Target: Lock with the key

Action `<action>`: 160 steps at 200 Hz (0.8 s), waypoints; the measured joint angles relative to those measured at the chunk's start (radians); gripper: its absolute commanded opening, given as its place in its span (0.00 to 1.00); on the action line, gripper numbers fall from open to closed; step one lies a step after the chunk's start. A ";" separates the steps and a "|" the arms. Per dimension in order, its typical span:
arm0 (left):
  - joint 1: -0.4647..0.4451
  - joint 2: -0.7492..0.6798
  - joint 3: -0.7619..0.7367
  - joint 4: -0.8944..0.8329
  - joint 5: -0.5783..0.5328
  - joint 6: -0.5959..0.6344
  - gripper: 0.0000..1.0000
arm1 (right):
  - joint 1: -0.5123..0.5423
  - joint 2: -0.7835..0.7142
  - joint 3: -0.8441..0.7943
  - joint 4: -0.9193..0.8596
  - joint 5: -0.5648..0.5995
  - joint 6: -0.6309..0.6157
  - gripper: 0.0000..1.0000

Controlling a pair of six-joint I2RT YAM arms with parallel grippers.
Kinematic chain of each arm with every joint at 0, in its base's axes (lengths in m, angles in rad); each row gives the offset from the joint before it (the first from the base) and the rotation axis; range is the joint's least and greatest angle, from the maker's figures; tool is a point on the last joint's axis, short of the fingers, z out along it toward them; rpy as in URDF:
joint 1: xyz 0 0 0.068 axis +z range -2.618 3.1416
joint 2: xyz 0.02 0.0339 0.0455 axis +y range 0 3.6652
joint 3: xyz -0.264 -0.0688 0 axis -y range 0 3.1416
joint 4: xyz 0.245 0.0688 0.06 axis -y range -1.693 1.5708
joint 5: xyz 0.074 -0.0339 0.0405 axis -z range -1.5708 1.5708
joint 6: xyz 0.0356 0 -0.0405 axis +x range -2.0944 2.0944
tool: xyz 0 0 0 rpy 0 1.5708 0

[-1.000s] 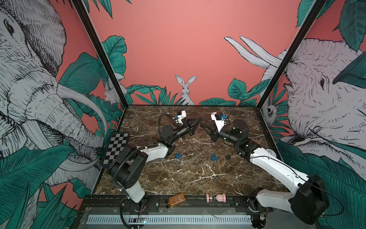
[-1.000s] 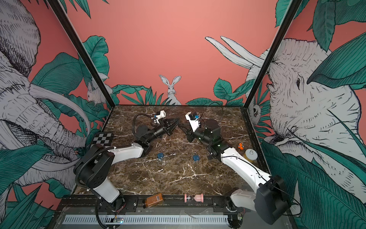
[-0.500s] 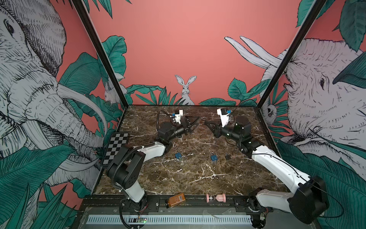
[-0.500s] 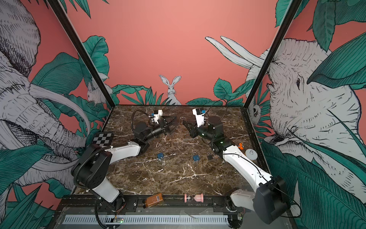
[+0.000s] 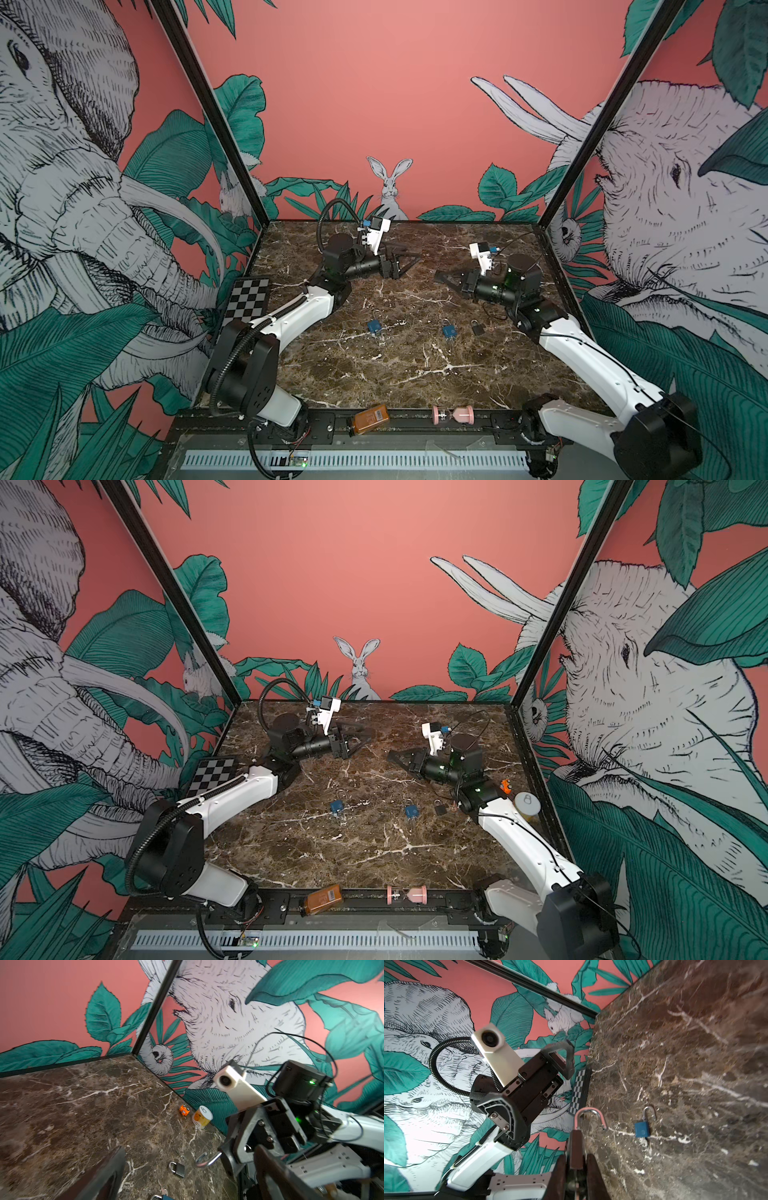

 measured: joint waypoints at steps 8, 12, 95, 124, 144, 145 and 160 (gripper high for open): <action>0.000 0.013 0.000 0.025 0.036 -0.006 0.93 | -0.001 0.002 -0.013 0.016 -0.012 0.035 0.00; -0.001 0.019 0.000 0.039 0.050 -0.013 0.92 | -0.001 0.003 -0.018 0.024 -0.019 0.050 0.00; -0.040 0.114 0.013 0.180 0.187 -0.160 0.73 | -0.001 0.056 -0.024 0.138 -0.081 0.155 0.00; -0.074 0.129 0.016 0.193 0.199 -0.181 0.68 | -0.002 0.063 -0.021 0.152 -0.090 0.160 0.00; -0.086 0.134 0.016 0.196 0.203 -0.191 0.64 | -0.003 0.064 -0.016 0.154 -0.094 0.161 0.00; -0.086 0.135 0.016 0.196 0.203 -0.192 0.64 | -0.003 0.064 -0.016 0.154 -0.094 0.161 0.00; -0.088 0.138 0.016 0.198 0.205 -0.200 0.62 | -0.007 0.064 -0.010 0.154 -0.095 0.161 0.00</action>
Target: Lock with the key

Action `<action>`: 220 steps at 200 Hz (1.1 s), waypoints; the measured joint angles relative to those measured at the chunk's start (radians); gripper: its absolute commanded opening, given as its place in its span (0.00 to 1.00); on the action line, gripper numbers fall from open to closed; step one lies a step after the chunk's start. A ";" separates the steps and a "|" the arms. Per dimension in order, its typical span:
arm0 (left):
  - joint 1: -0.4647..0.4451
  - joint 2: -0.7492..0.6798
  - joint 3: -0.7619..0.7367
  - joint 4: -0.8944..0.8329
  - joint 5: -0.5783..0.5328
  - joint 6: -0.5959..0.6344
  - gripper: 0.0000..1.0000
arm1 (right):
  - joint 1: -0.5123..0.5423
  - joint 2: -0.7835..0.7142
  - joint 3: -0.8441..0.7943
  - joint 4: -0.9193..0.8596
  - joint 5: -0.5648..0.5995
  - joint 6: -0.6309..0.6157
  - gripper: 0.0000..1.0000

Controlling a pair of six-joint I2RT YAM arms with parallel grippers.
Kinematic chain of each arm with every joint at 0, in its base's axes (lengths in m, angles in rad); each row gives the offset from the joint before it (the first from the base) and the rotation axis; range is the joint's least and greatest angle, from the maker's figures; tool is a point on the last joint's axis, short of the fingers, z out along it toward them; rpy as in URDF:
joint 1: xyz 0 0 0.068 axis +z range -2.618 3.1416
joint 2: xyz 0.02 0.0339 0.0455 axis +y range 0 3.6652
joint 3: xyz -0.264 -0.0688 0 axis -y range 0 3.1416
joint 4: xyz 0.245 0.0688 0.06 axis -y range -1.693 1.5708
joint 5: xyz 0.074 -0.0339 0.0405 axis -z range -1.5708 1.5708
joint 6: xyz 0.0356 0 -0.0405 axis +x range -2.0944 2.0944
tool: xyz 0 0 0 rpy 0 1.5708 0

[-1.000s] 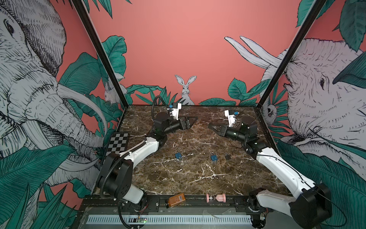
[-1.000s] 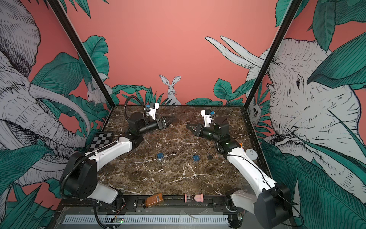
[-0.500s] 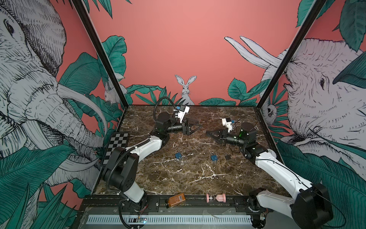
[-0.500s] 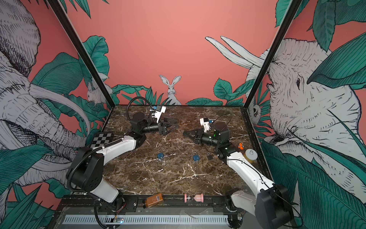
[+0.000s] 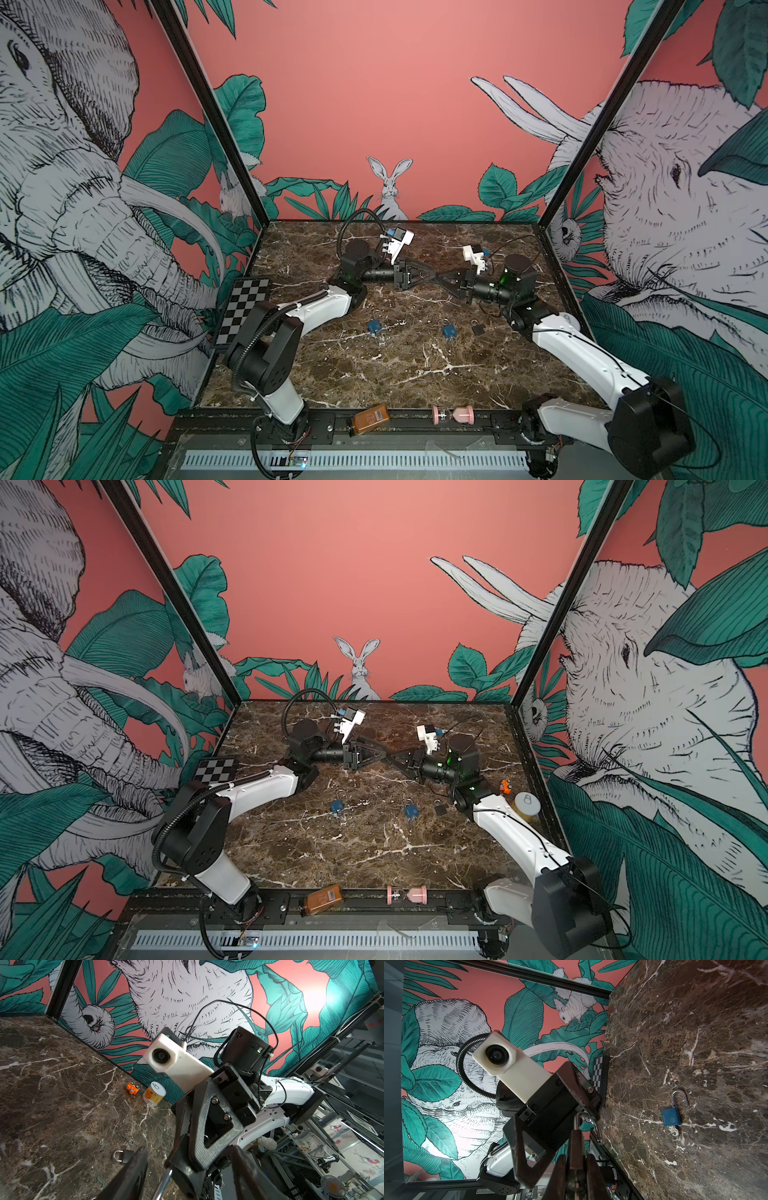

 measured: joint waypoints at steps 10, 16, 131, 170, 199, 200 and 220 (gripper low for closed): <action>0.000 0.002 0.000 0.002 0.000 -0.004 0.60 | -0.005 0.000 0.002 0.002 -0.001 -0.002 0.00; 0.000 0.002 0.000 0.002 0.000 -0.008 0.60 | -0.010 0.000 0.002 0.003 -0.001 -0.002 0.00; -0.005 0.040 0.010 0.087 -0.010 -0.138 0.32 | -0.044 -0.058 0.002 -0.079 0.009 -0.211 0.00; -0.006 0.041 0.010 0.105 -0.010 -0.160 0.28 | -0.044 -0.076 0.002 -0.089 0.021 -0.273 0.00; -0.007 0.041 0.010 0.106 -0.010 -0.165 0.27 | -0.044 -0.086 0.002 -0.094 0.032 -0.303 0.00; -0.007 0.041 0.010 0.106 -0.010 -0.165 0.27 | -0.044 -0.087 0.002 -0.095 0.032 -0.303 0.00; -0.011 0.041 0.010 0.106 -0.010 -0.167 0.25 | -0.045 -0.096 0.002 -0.097 0.041 -0.317 0.00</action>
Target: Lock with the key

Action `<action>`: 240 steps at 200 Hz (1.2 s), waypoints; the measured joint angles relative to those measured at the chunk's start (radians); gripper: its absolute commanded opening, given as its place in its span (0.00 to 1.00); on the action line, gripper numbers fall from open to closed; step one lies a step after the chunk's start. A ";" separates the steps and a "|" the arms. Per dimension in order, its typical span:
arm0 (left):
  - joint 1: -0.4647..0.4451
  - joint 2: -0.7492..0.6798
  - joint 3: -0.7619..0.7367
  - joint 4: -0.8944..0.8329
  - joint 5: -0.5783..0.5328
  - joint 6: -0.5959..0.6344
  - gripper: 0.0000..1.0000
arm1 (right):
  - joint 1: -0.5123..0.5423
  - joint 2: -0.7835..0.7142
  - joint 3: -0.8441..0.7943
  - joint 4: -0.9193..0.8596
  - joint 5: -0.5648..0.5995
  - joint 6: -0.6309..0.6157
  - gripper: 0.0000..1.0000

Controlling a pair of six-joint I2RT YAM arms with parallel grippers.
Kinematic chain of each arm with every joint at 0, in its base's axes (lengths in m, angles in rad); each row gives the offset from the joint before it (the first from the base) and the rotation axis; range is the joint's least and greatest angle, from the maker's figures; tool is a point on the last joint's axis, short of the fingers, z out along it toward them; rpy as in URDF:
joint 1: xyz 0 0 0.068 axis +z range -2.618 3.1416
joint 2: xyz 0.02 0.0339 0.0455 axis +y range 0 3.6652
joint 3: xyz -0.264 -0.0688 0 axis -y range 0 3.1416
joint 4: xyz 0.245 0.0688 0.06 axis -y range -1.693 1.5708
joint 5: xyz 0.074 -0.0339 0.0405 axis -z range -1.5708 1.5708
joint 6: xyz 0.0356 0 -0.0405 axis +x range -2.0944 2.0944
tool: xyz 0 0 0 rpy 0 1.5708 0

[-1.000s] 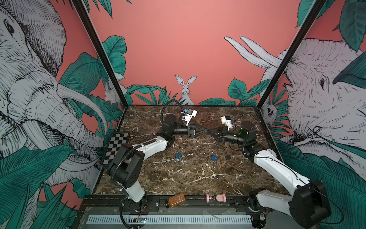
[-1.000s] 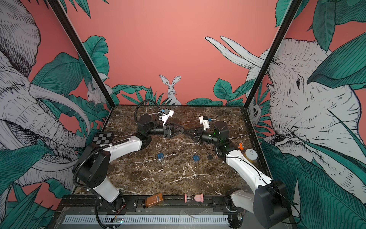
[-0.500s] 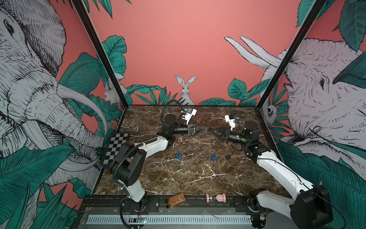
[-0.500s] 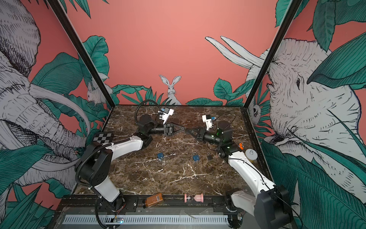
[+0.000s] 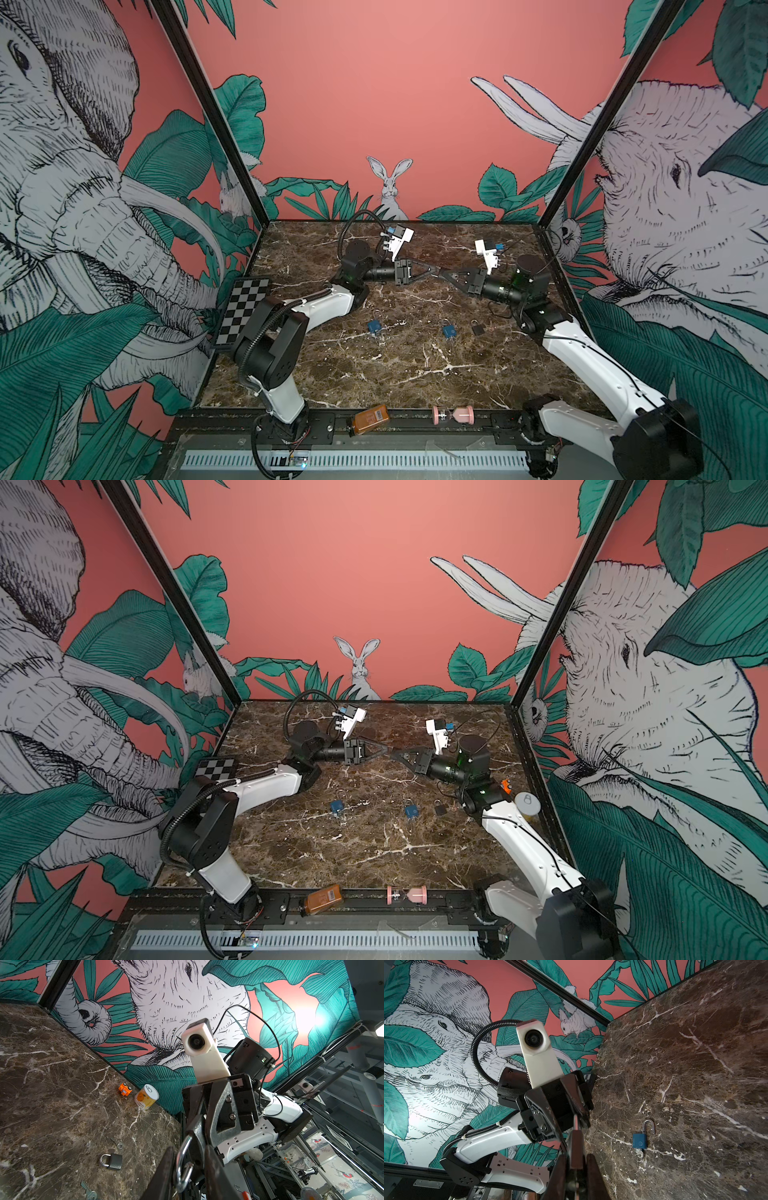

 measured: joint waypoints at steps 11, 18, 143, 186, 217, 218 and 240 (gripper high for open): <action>-0.002 0.000 0.000 0.000 0.000 0.000 0.24 | -0.001 -0.004 0.000 -0.003 0.005 -0.006 0.00; -0.002 0.000 0.000 0.000 0.000 -0.001 0.22 | -0.001 -0.006 0.000 -0.006 0.006 -0.009 0.00; -0.004 0.000 0.000 -0.004 0.002 -0.010 0.00 | -0.006 -0.013 -0.001 -0.012 0.003 -0.070 0.00; -0.006 -0.002 0.000 -0.005 0.007 -0.013 0.00 | -0.016 -0.042 -0.022 -0.014 0.011 -0.123 0.00; -0.011 -0.005 0.000 -0.004 0.007 -0.015 0.00 | -0.018 -0.057 -0.034 -0.012 0.010 -0.158 0.00; -0.011 -0.005 0.000 -0.004 0.008 -0.015 0.00 | -0.018 -0.058 -0.034 -0.012 0.010 -0.159 0.00; -0.019 -0.006 -0.001 -0.003 0.006 -0.019 0.00 | -0.019 -0.076 -0.049 -0.008 0.017 -0.193 0.00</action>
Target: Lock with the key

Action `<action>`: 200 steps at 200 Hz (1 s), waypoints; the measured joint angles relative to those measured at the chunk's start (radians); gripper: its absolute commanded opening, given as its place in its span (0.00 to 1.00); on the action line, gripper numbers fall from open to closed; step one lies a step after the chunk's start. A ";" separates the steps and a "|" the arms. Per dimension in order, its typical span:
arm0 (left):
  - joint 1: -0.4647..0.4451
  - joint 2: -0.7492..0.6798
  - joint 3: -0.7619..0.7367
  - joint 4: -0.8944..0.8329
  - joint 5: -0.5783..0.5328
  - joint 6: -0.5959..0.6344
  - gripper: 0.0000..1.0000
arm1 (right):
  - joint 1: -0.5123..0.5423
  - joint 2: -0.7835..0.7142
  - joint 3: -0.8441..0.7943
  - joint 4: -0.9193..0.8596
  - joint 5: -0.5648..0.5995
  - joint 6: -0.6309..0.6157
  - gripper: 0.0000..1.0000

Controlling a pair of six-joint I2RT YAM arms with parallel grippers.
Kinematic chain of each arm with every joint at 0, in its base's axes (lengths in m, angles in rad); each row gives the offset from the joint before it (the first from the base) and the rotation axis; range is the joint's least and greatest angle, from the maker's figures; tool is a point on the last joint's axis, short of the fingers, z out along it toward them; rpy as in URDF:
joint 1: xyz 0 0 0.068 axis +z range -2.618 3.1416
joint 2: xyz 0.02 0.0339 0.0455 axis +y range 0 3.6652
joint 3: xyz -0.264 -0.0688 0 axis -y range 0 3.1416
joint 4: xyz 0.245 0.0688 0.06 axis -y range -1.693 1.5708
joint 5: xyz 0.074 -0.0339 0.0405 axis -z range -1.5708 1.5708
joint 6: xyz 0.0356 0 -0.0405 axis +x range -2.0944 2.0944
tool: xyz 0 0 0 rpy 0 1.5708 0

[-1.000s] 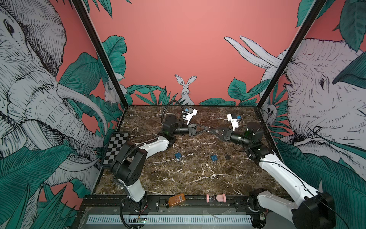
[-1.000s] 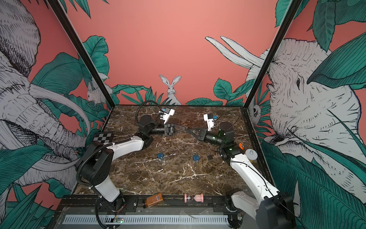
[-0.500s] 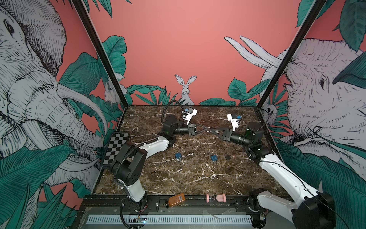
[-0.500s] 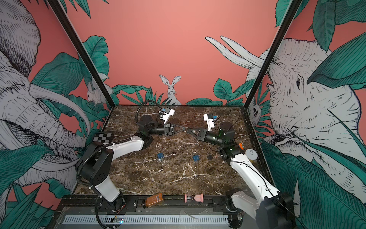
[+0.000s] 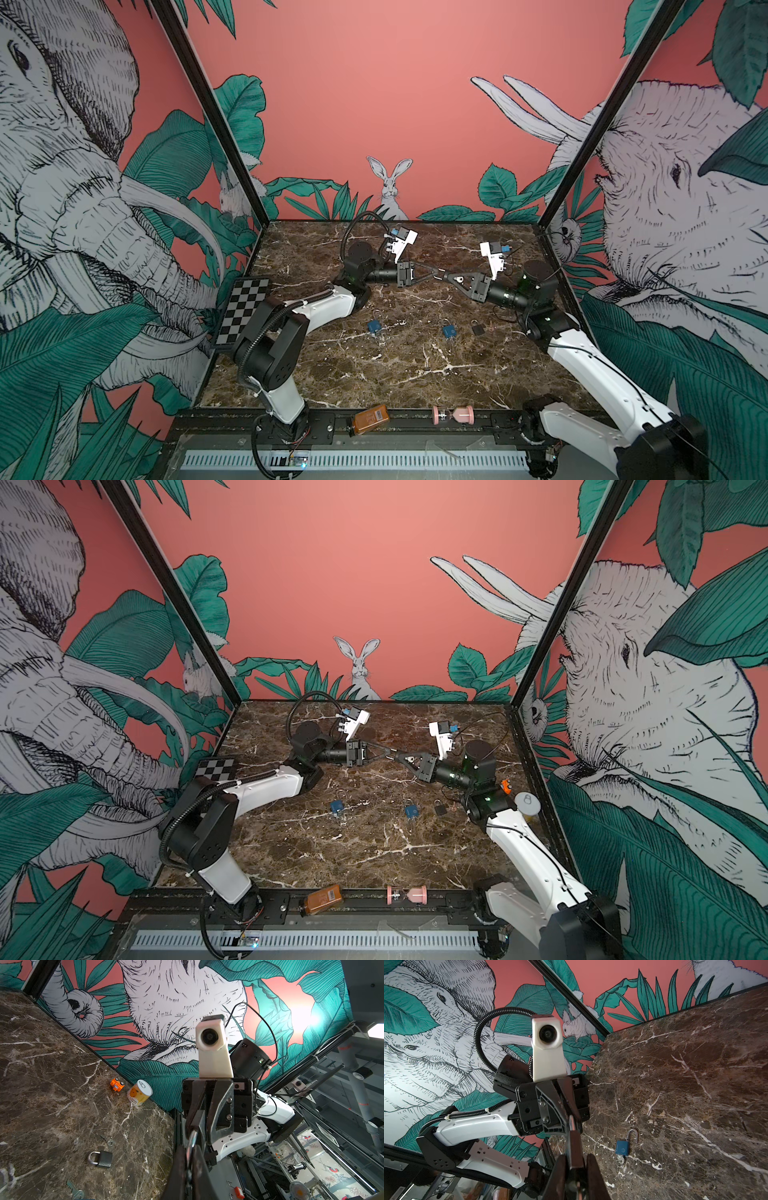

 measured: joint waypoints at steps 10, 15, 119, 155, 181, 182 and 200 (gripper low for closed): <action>-0.006 -0.001 -0.002 0.003 -0.002 -0.001 0.00 | 0.000 -0.011 -0.007 0.001 0.004 -0.013 0.00; -0.009 -0.002 -0.003 0.005 -0.003 -0.003 0.00 | 0.000 -0.014 -0.009 0.001 0.005 -0.018 0.00; -0.027 -0.003 -0.010 0.063 -0.066 -0.048 0.00 | -0.011 0.030 0.004 0.077 -0.009 -0.019 0.00; -0.032 -0.003 -0.010 0.072 -0.095 -0.052 0.00 | -0.016 0.060 0.013 0.118 -0.026 0.004 0.00; -0.039 -0.003 -0.010 0.075 -0.116 -0.052 0.00 | -0.020 0.083 0.013 0.160 -0.046 0.029 0.00; -0.039 -0.003 -0.010 0.075 -0.117 -0.052 0.00 | -0.020 0.084 0.013 0.163 -0.047 0.030 0.00; -0.039 -0.003 -0.010 0.076 -0.128 -0.052 0.00 | -0.021 0.100 0.013 0.190 -0.056 0.044 0.00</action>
